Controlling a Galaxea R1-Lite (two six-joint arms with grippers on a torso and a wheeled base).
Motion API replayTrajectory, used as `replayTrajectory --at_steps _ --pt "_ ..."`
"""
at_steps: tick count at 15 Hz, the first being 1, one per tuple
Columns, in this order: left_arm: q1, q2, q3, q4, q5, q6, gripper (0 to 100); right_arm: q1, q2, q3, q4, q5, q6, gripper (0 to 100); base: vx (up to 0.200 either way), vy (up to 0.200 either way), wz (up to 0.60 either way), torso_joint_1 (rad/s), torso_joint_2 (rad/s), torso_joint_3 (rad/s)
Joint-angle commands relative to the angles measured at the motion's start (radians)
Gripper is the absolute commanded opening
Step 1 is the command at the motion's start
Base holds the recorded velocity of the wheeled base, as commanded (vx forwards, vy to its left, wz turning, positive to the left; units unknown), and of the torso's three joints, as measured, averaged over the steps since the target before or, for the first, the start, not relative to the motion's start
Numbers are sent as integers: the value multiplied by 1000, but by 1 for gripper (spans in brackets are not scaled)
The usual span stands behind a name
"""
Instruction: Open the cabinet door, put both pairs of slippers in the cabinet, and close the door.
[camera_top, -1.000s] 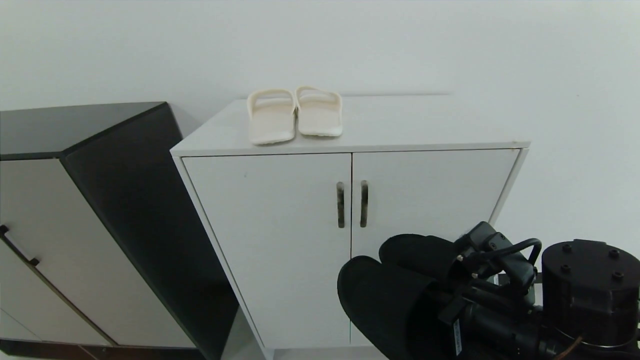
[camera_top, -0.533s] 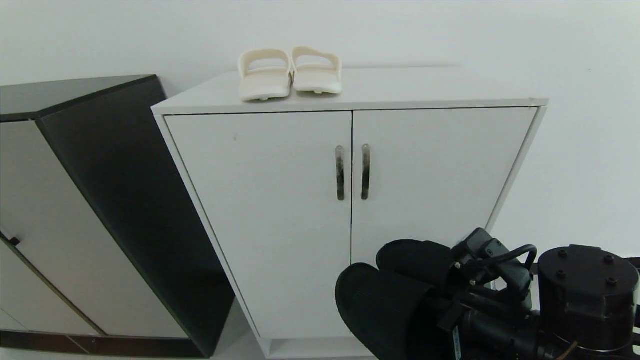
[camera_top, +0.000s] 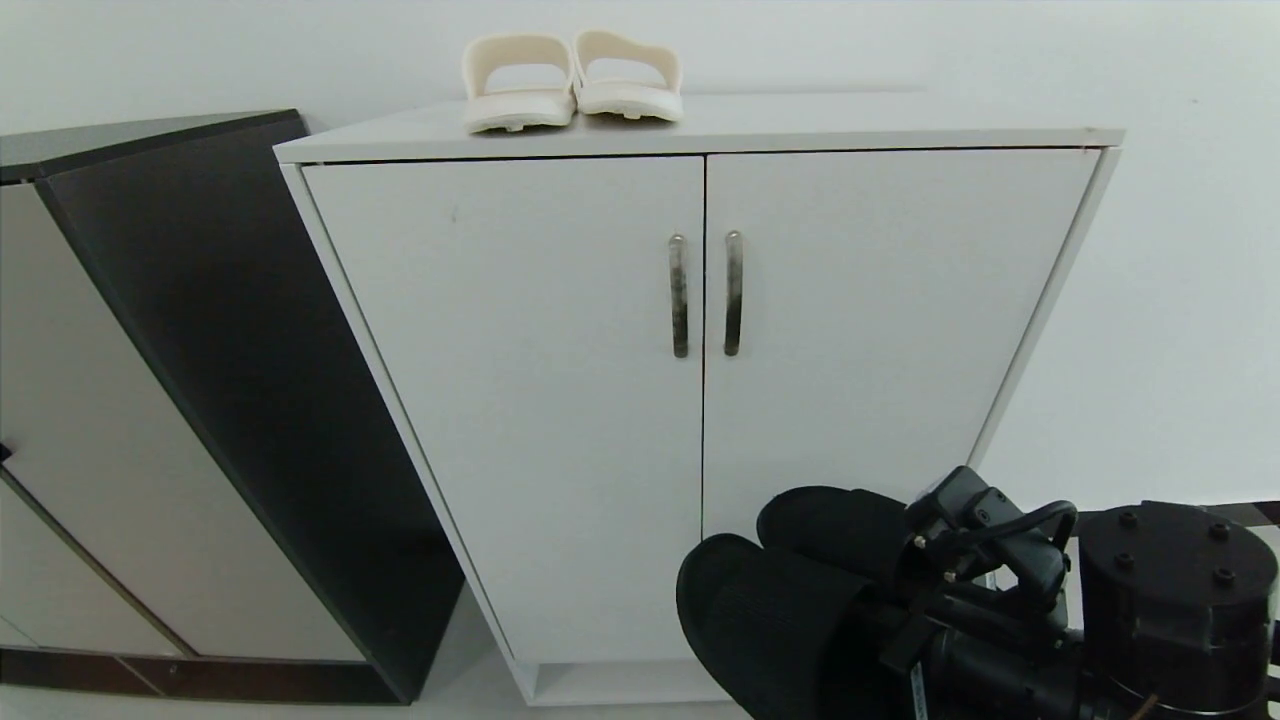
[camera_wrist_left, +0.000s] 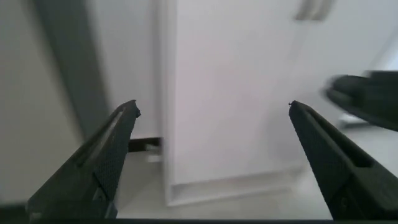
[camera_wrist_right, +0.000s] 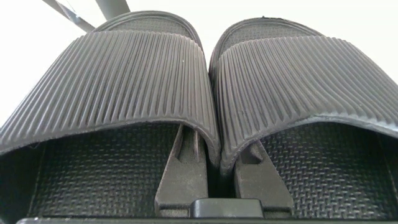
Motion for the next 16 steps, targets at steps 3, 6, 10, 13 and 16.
replayTrajectory --at_steps 3,6,10,13,16 --pt "-66 431 -98 -154 -396 -9 100 2 1 7 -1 0 -2 0 0 0 0 0 0 0" --pt "-348 546 -170 -161 -394 -3 100 2 16 14 -1 3 -1 0 0 0 0 0 0 0" --pt "-573 792 -210 -356 -251 35 100 6 40 24 -1 0 -13 0 0 0 0 0 0 0" --pt "-715 970 -270 -464 -144 35 100 11 44 19 -7 -2 -27 0 0 0 0 0 0 0" --pt "-797 1152 -428 -523 -46 35 100 16 49 25 -22 -6 -28 0 0 0 0 0 0 0"
